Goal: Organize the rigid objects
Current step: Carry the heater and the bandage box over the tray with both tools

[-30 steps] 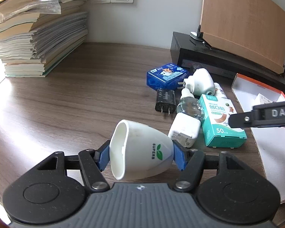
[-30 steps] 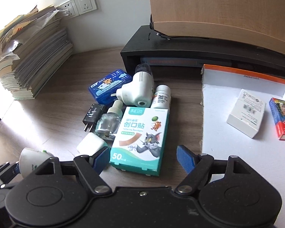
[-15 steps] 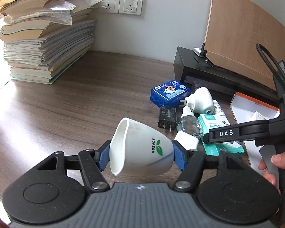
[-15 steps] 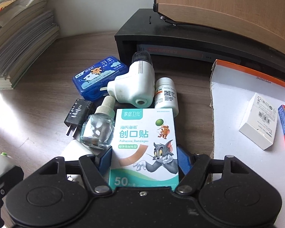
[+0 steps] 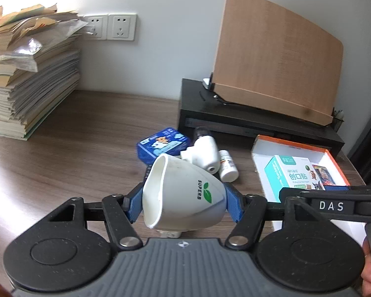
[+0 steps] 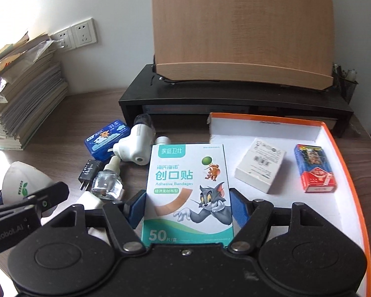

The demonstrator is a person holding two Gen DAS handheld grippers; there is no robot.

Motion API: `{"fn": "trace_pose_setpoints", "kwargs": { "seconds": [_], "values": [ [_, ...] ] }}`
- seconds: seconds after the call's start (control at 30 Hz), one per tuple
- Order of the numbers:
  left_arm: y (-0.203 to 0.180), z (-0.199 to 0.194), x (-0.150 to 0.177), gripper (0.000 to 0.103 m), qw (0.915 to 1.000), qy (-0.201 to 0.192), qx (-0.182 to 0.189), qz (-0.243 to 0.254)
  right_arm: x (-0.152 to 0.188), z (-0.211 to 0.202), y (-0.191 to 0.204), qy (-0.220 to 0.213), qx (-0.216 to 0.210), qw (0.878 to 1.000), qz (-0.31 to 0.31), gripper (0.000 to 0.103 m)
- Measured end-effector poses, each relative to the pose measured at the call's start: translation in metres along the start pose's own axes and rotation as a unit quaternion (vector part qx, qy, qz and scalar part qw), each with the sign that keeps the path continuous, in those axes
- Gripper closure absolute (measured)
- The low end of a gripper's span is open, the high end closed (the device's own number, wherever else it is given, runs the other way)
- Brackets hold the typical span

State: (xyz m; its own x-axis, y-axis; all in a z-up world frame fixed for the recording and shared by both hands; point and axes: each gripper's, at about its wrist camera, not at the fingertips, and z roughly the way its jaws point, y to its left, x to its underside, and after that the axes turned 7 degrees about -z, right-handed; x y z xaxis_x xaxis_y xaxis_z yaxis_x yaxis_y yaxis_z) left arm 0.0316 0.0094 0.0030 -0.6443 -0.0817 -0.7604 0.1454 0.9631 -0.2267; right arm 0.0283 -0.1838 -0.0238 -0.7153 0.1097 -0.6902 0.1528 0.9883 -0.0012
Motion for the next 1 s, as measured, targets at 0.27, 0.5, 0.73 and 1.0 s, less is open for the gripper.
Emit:
{"fn": "trace_pose_setpoints", "kwargs": {
  "seconds": [0.27, 0.5, 0.73, 1.0],
  "values": [
    [-0.060, 0.003, 0.003, 0.036, 0.9977, 0.005, 0.059, 0.034, 0.016, -0.041, -0.057, -0.025, 0.054, 0.997, 0.044, 0.019],
    [-0.109, 0.009, 0.011, 0.036, 0.9938, 0.012, 0.096, 0.056, 0.033, -0.070, -0.098, -0.036, 0.088, 0.993, 0.075, 0.019],
    [-0.137, 0.011, 0.020, 0.036, 0.9915, 0.021, 0.108, 0.070, 0.047, -0.083, -0.121, -0.042, 0.100, 0.990, 0.089, 0.019],
    [-0.151, 0.013, 0.025, 0.036, 0.9914, 0.025, 0.101, 0.079, 0.052, -0.086, -0.134, -0.047, 0.092, 0.990, 0.094, 0.019]
  ]
}}
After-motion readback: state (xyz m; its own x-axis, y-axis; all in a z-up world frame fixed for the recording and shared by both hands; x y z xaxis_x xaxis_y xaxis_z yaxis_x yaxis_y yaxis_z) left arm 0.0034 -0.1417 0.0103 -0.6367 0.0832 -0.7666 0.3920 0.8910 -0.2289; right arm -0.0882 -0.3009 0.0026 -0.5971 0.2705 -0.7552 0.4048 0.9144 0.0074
